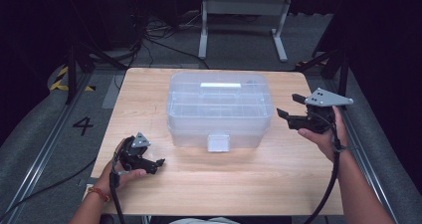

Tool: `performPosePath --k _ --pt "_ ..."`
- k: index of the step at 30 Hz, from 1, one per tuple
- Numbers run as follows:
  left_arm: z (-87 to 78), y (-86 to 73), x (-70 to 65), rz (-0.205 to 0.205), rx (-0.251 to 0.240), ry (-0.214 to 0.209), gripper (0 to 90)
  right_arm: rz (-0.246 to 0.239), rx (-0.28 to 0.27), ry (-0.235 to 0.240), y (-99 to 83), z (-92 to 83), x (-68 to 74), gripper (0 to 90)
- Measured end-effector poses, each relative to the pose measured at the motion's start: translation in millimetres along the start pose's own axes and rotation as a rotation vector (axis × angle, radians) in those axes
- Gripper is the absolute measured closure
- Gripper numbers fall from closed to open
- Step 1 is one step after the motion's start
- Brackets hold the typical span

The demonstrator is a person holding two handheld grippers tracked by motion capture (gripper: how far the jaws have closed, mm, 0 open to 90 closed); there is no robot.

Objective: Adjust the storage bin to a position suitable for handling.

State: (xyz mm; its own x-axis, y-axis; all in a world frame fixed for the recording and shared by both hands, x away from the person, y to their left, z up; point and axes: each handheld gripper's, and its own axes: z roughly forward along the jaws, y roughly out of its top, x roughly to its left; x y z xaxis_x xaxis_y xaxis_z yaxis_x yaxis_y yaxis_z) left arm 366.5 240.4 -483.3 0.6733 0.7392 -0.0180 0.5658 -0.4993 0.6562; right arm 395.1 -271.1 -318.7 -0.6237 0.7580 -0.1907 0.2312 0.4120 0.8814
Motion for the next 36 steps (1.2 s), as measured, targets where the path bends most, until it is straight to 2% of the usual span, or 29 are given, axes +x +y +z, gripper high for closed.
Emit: performPosePath --k 11,28,35,36 --pt "0.1 0.0 -0.1 -0.001 -0.001 0.000 0.1 -0.018 -0.003 0.042 21.8 22.7 10.3 29.6" --pt "0.1 0.0 -0.1 -0.001 -0.001 0.000 0.1 -0.063 0.048 0.073 50.3 60.7 23.2 30.0" --pt "0.1 0.0 -0.1 -0.001 -0.001 0.000 0.1 -0.092 0.053 0.078 61.5 72.2 28.1 35.1" --pt "0.1 0.0 -0.1 -0.001 -0.001 0.000 0.1 -0.099 0.055 0.087 66.0 75.8 30.5 39.1"
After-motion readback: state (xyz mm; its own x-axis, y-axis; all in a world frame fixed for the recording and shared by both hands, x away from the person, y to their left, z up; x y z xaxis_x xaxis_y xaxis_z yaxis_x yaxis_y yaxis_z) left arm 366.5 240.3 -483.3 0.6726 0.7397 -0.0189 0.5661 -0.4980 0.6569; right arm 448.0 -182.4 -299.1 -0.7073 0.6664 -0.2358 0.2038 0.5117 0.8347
